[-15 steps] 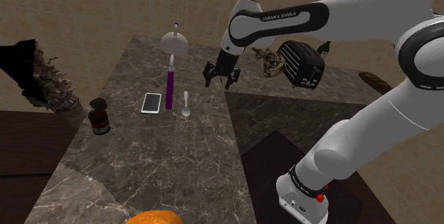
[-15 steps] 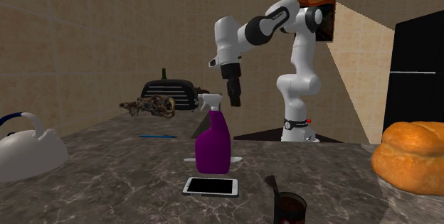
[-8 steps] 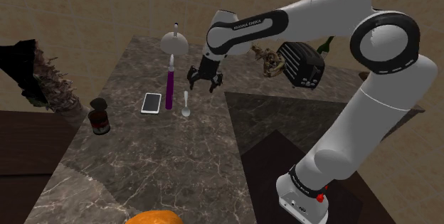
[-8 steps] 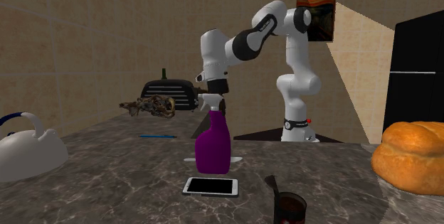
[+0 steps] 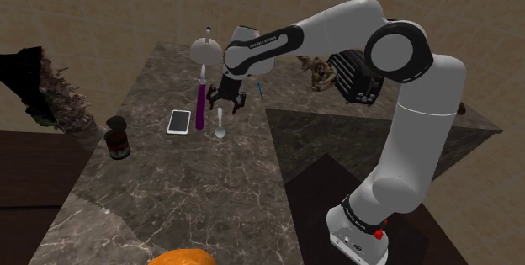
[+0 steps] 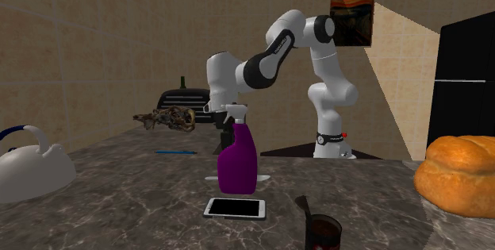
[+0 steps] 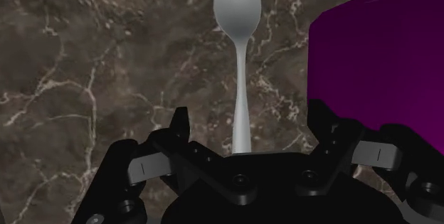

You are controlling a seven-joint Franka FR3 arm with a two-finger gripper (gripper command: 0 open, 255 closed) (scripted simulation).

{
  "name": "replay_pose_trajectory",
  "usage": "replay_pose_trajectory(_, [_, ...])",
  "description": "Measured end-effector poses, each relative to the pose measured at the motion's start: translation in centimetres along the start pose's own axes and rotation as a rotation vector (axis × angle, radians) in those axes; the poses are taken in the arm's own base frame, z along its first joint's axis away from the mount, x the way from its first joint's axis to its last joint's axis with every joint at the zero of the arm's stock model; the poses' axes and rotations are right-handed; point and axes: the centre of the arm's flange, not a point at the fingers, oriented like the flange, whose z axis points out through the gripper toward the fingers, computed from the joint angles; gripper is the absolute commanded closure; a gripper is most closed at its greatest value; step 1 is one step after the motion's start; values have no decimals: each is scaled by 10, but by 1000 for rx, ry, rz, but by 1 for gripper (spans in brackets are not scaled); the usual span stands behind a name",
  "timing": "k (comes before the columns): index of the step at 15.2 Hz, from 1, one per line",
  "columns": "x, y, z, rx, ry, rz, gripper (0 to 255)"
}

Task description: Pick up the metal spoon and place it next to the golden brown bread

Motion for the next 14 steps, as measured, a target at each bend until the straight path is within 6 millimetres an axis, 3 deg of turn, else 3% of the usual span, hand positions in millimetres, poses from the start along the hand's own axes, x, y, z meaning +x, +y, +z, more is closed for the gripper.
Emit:
replay_pose_trajectory(6, [2,0,32,0,0,4,0])
replay_pose_trajectory(13, [3,0,36,0,1,4,0])
replay_pose_trajectory(14, [3,0,36,0,1,4,255])
